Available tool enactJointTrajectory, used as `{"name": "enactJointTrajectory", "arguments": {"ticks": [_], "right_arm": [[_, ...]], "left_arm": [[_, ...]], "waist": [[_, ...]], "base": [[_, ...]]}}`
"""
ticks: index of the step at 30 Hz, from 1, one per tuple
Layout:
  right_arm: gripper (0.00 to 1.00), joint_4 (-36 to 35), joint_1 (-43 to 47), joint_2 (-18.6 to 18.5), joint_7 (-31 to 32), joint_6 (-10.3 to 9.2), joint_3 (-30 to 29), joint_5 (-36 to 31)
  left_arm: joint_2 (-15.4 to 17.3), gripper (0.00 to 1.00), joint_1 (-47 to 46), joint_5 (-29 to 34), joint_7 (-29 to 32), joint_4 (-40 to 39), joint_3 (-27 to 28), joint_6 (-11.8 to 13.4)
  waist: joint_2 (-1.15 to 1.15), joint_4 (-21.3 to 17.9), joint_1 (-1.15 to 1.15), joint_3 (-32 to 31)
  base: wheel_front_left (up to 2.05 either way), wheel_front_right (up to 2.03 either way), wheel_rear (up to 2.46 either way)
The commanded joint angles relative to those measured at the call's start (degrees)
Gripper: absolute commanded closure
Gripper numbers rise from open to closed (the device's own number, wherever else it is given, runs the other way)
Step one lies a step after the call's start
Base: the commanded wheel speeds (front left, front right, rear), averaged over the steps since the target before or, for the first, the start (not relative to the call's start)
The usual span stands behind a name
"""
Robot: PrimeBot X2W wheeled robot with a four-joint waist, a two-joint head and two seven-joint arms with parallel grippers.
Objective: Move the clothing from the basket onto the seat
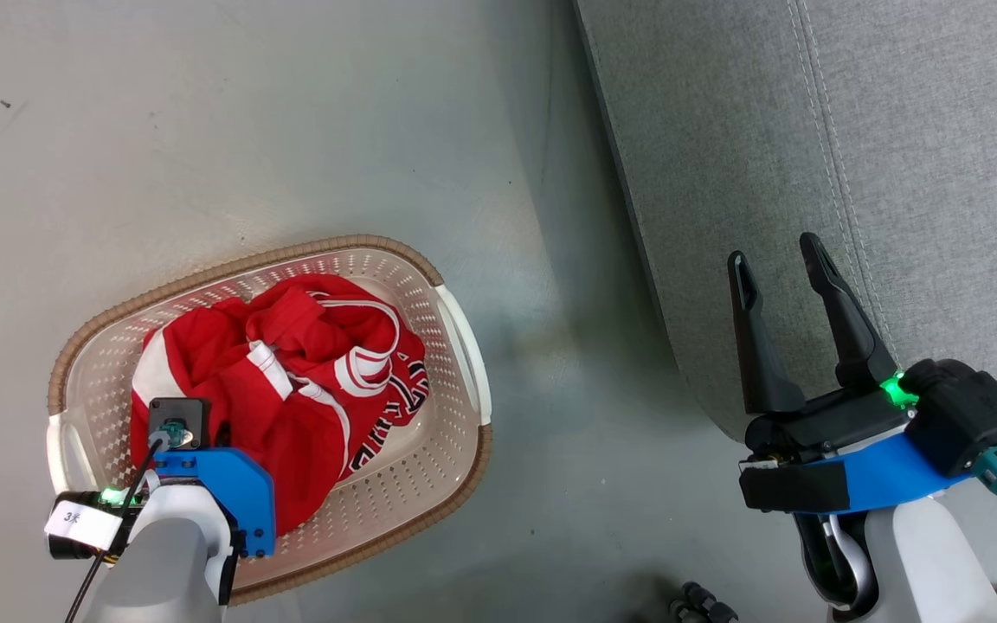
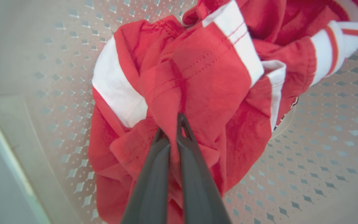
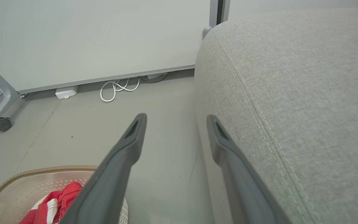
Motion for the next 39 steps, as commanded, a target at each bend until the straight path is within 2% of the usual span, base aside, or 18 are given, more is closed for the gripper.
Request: {"name": "enactJointTrajectory", "arguments": {"ticks": [1,14,22,27,39], "right_arm": [[0.00,0.08,-0.94,-0.12,-0.20,0.03,-0.06,0.02],[0.00,0.43,-1.15,-0.12,-0.20,0.03,-0.03,0.02],[0.00,0.75,-1.04,-0.12,-0.20,0.03,-0.45,-1.04],[0.00,1.24,-0.51,-0.12,-0.20,0.03,-0.79,-2.01],[0.00,3.86,2.82,-0.14,-0.20,0.03,-1.52,-4.34]], "left_arm": [[0.19,1.00,-1.04,-0.13,-0.39,0.16,-0.13,-0.24],[0.42,1.00,-0.56,-0.30,-1.23,0.67,-1.66,-1.25],[-0.65,1.00,0.36,-1.44,-1.93,0.89,-2.17,-2.39],[-1.91,1.00,1.25,-2.42,-2.85,0.98,-2.33,-3.60],[-5.13,1.00,2.25,-4.04,-5.45,0.65,-4.88,-6.33]], "waist": [[0.00,0.02,0.00,-0.08],[0.00,0.41,0.00,-1.03],[0.00,1.94,0.00,-3.27],[0.00,3.76,0.00,-6.18],[0.00,9.54,0.00,-18.23]], "base": [[0.00,0.00,0.00],[0.00,0.00,0.00],[0.00,0.00,0.00],[0.00,0.00,0.00],[0.00,0.00,0.00]]}}
